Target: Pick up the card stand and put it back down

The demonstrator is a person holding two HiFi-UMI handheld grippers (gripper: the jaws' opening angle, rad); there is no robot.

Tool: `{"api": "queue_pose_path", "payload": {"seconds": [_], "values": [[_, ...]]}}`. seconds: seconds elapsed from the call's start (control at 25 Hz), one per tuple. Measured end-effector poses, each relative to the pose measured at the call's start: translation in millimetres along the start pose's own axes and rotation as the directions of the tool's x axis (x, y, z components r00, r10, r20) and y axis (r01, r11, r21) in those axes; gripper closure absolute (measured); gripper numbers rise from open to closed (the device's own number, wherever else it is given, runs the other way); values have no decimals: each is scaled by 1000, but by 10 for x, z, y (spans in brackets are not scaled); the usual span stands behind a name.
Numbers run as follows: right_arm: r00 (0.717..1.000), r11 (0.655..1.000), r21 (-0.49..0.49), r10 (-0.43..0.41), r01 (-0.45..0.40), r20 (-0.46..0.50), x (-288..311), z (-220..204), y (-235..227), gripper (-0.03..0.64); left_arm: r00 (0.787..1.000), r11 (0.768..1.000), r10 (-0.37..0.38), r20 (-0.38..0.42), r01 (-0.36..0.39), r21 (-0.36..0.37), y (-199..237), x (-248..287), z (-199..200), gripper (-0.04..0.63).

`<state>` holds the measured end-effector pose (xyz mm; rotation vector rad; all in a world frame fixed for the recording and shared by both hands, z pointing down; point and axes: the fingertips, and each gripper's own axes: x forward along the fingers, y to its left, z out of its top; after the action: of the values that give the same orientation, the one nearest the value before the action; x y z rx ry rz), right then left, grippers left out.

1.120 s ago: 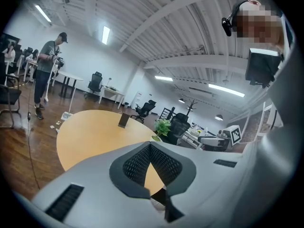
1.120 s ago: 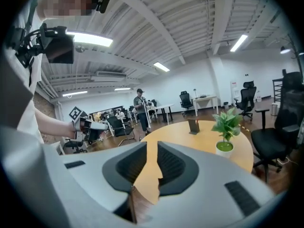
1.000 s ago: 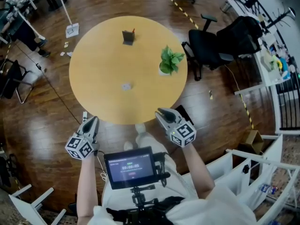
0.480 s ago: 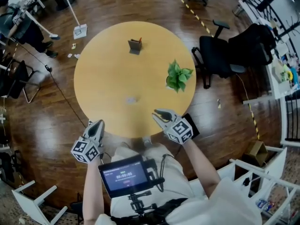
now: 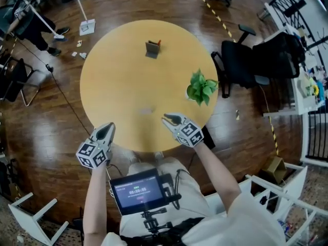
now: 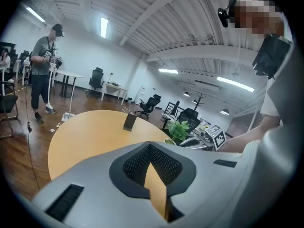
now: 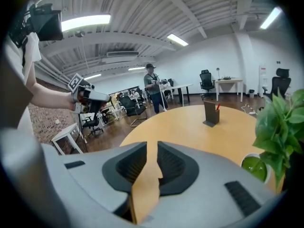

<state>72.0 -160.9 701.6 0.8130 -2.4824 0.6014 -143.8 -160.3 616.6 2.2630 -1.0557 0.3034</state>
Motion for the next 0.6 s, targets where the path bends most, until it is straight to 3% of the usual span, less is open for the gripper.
{"api": "queue_pose_path", "payload": {"seconds": [0.6], "values": [[978, 998, 34, 68, -62, -199, 909, -747, -398, 500, 997, 1000, -21, -68, 21, -2, 155, 294, 41, 601]]}}
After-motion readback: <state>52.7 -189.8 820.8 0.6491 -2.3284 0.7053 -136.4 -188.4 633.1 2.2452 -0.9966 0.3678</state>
